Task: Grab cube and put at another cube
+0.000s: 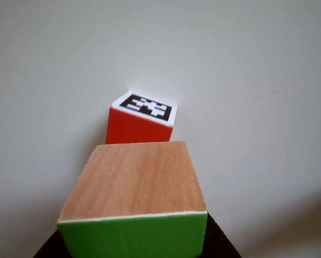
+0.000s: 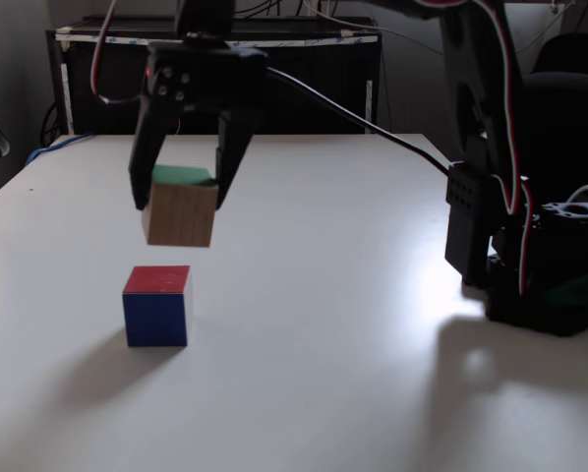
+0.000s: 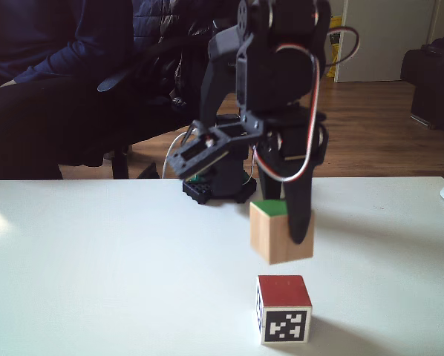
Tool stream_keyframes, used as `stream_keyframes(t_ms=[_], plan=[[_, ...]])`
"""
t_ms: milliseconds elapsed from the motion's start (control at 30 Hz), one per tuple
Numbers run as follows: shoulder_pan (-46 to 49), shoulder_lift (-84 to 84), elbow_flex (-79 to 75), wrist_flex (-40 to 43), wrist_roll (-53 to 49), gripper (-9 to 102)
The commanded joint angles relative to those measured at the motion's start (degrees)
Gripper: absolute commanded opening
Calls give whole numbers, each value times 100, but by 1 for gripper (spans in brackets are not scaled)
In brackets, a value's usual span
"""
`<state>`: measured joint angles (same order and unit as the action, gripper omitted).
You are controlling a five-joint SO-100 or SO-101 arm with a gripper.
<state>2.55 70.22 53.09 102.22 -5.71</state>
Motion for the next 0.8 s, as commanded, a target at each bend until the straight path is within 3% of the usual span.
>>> stream_keyframes(t_ms=[0,767], plan=[[-88,-105,-404,-44,53,12],[-18,-949,-1178,9,255,16]])
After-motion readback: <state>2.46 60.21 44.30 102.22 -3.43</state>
